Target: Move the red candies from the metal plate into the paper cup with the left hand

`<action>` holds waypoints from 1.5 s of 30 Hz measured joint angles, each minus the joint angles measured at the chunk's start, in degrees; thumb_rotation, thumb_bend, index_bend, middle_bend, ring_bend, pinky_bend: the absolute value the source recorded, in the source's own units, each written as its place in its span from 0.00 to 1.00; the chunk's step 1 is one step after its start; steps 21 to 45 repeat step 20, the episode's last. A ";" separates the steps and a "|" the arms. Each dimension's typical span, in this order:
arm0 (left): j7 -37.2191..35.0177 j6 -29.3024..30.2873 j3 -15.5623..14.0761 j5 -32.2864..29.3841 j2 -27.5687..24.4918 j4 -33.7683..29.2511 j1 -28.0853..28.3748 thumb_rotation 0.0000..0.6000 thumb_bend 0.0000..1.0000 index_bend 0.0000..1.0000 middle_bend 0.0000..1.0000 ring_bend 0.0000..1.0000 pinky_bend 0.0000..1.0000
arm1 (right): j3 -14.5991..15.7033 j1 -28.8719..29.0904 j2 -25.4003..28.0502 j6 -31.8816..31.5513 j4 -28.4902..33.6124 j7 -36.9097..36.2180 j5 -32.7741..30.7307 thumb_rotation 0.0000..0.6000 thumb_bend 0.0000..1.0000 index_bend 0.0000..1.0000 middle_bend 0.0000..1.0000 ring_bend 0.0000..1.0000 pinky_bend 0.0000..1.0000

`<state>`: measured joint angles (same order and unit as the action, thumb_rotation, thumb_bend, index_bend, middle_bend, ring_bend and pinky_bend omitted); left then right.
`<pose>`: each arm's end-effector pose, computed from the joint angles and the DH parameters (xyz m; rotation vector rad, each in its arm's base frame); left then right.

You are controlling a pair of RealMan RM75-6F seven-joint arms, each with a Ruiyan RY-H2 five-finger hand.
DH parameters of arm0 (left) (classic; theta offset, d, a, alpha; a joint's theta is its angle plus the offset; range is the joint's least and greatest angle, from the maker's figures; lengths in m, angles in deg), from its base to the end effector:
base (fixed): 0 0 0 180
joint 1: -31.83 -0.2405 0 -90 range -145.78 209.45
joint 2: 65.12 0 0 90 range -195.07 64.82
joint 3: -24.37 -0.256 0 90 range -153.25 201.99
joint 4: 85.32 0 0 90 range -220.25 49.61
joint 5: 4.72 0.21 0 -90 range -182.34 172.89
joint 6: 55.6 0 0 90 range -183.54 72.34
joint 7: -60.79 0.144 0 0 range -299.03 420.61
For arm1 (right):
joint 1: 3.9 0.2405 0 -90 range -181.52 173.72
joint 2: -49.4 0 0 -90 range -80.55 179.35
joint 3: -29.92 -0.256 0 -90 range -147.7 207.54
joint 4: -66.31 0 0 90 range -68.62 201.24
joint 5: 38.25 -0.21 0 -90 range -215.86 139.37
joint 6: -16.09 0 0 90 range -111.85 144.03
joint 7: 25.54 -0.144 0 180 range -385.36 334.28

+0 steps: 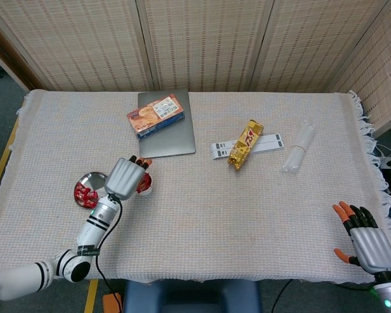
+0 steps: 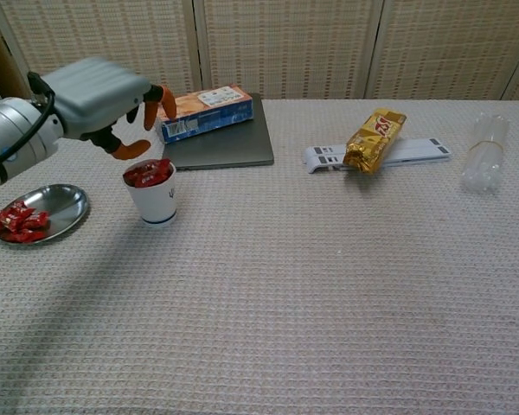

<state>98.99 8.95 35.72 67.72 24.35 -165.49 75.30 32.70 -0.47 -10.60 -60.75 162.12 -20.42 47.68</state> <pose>-0.1301 0.3616 0.0120 -1.8159 -0.3607 -0.8521 -0.3253 -0.1477 0.1455 1.5345 -1.0175 0.6537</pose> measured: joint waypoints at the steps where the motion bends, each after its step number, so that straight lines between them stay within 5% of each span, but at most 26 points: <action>1: -0.73 0.95 -0.17 0.63 -0.97 -1.11 -0.60 1.00 0.41 0.24 0.36 0.40 0.97 | 0.02 -0.09 -0.04 -0.29 -0.02 -0.01 0.23 1.00 0.11 0.00 0.00 0.00 0.00; 3: -2.22 2.41 -0.62 1.59 -2.67 -3.06 -1.81 1.00 0.42 0.21 0.33 0.38 0.87 | 0.16 -0.36 -0.08 -1.06 -0.06 -0.11 1.01 1.00 0.11 0.00 0.00 0.00 0.00; 7: -8.12 5.87 -3.02 4.52 -6.70 -6.76 -5.65 1.00 0.43 0.12 0.20 0.22 0.43 | 0.45 -1.08 -0.18 -3.23 -0.34 -0.63 2.77 1.00 0.11 0.00 0.00 0.00 0.00; 12: -19.22 11.84 -9.30 10.05 -12.30 -10.14 -12.96 1.00 0.43 0.07 0.11 0.07 0.23 | 0.56 -1.84 -0.51 -4.86 -0.83 -0.78 3.84 1.00 0.11 0.00 0.00 0.00 0.00; 20: -35.70 31.20 -17.50 18.36 -14.82 -2.75 -28.36 1.00 0.43 0.02 0.05 0.00 0.17 | 1.71 -2.89 -1.44 -7.64 -1.52 -0.34 7.96 1.00 0.11 0.00 0.00 0.00 0.00; 45: -35.70 31.20 -17.50 18.36 -14.82 -2.75 -28.36 1.00 0.43 0.02 0.05 0.00 0.17 | 1.71 -2.89 -1.44 -7.64 -1.52 -0.34 7.96 1.00 0.11 0.00 0.00 0.00 0.00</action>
